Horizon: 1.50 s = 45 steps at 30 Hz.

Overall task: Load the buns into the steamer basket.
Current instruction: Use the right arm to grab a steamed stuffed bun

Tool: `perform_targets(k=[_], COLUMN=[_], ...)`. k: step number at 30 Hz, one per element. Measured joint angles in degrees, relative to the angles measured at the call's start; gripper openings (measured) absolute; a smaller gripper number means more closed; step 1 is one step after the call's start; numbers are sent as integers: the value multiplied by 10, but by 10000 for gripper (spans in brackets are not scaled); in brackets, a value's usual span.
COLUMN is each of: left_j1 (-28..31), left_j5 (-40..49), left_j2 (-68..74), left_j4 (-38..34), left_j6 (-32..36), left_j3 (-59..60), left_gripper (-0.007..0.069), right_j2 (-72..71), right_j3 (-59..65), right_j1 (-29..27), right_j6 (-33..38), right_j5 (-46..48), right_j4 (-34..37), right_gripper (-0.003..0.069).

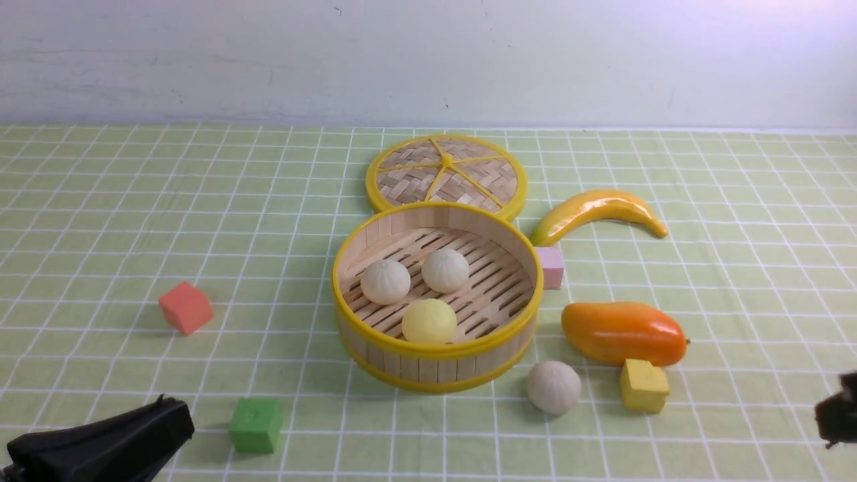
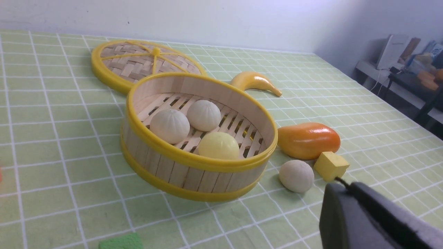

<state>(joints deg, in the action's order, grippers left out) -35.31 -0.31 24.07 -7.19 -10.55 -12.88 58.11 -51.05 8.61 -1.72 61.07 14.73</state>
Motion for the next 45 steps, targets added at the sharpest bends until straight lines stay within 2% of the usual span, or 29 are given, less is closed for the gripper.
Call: perform_targets(k=[4,6,9,14,20,29,33,45], left_j1=[0,0,0,0,0,0,0,0], left_j5=[0,0,0,0,0,0,0,0], left_j2=[0,0,0,0,0,0,0,0], left_j4=[0,0,0,0,0,0,0,0], left_j6=[0,0,0,0,0,0,0,0], left_j3=[0,0,0,0,0,0,0,0], left_gripper=[-13,-13,-13,-13,-13,-13,-11,-2], right_j2=[115,175,270,406,497,506,527,557], right_j3=[-83,-139,-202,-279,-336,-338,-338,-338], right_j1=[47,92,164,227,226,185,183,183], right_j6=[21,17,-15,-48,-53,-70,-69,-69], right_j5=[23,19,4,3,-3,-30,-32,-49], right_j4=[0,-1,-28,-79,-93,-69,-52,-68], right_gripper=[239,239,239,239,239,239,239,239])
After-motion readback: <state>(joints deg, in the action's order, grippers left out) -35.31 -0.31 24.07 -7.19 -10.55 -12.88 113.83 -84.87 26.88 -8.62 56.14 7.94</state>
